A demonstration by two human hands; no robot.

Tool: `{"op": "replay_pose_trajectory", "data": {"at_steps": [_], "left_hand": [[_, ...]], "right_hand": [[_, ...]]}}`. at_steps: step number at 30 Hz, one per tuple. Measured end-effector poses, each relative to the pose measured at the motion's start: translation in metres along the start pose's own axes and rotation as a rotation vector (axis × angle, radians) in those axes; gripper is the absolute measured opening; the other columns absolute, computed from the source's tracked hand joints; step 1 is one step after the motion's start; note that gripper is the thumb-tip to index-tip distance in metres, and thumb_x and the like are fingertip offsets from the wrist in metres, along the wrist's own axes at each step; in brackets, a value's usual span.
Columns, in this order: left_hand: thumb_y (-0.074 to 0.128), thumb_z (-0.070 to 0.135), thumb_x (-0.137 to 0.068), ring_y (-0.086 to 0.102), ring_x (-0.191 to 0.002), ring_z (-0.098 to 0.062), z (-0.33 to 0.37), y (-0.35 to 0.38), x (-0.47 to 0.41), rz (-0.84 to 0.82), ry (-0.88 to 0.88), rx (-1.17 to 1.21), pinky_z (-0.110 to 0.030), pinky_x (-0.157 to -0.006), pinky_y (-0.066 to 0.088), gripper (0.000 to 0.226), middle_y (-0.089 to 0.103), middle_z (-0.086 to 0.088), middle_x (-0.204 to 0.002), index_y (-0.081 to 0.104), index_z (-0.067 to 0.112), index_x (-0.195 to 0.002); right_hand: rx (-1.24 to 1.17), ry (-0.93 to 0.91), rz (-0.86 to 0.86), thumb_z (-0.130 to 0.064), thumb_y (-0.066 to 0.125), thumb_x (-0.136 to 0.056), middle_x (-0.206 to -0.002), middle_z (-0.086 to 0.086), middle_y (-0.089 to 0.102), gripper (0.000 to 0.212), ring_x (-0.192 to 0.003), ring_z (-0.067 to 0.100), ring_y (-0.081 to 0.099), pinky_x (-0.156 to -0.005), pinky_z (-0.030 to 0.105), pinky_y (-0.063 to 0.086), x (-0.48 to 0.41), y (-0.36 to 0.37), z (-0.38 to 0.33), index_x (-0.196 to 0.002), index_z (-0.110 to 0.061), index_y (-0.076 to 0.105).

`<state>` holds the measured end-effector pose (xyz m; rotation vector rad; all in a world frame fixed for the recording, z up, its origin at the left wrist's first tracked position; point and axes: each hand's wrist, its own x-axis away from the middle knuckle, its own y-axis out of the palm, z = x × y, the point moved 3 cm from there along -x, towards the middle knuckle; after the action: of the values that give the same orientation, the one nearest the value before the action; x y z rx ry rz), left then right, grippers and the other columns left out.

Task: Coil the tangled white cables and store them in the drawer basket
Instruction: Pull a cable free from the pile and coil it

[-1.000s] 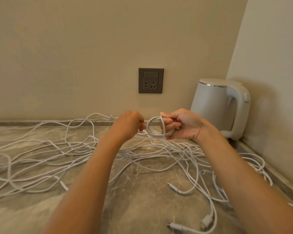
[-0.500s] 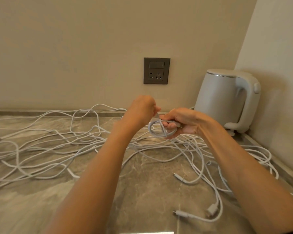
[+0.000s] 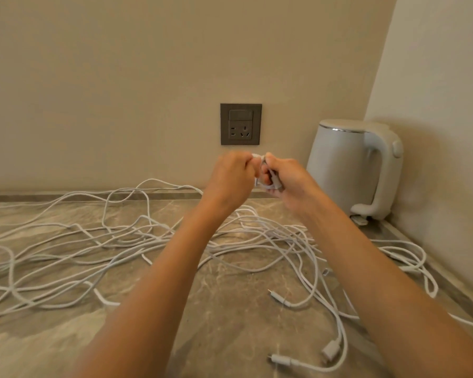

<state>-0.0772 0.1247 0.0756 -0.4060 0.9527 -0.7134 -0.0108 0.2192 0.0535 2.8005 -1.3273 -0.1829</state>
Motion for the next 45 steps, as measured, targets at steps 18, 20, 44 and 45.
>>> {"op": "replay_pose_trajectory", "data": {"at_steps": [18,20,44,45], "left_hand": [[0.056,0.01,-0.09,0.05,-0.049,0.001,-0.021,0.011,0.003,-0.096,-0.026,0.229,-0.024,-0.064,0.047,0.014,0.059,0.004,-0.06,0.067,0.004,-0.082],[0.056,0.008,-0.089,0.051,-0.051,0.001,-0.018,0.009,0.002,-0.05,0.04,0.201,-0.022,-0.063,0.046,0.01,0.058,0.005,-0.06,0.066,0.007,-0.092],[0.044,0.027,-0.087,0.043,-0.063,-0.017,0.003,0.009,0.008,0.226,0.491,-0.224,-0.031,-0.055,0.042,0.031,0.054,-0.006,-0.072,0.057,0.005,-0.07],[0.044,0.028,-0.087,0.045,-0.065,-0.018,0.002,0.012,0.008,0.212,0.486,-0.236,-0.032,-0.055,0.044,0.032,0.054,-0.007,-0.074,0.058,0.005,-0.07]], "right_hand": [[-0.723,0.131,-0.277,-0.024,0.033,-0.1,-0.041,-0.001,0.035,0.05,-0.047,0.011,0.034,-0.071,0.03,0.035,0.006,-0.013,-0.01,-0.054,-0.012,0.049],[-0.728,0.14,-0.28,-0.022,0.034,-0.099,-0.039,-0.001,0.034,0.05,-0.043,0.011,0.037,-0.074,0.031,0.036,0.007,-0.015,-0.01,-0.053,-0.011,0.049],[-0.39,0.3,-0.105,-0.04,0.037,-0.1,-0.059,0.008,0.061,0.041,-0.054,0.015,0.057,-0.06,0.03,0.051,0.011,0.002,0.006,-0.083,-0.009,0.059],[-0.314,0.268,-0.121,-0.051,0.03,-0.099,-0.064,0.008,0.062,0.052,-0.06,0.016,0.057,-0.061,0.029,0.05,0.01,0.003,0.007,-0.085,-0.011,0.061]]}}
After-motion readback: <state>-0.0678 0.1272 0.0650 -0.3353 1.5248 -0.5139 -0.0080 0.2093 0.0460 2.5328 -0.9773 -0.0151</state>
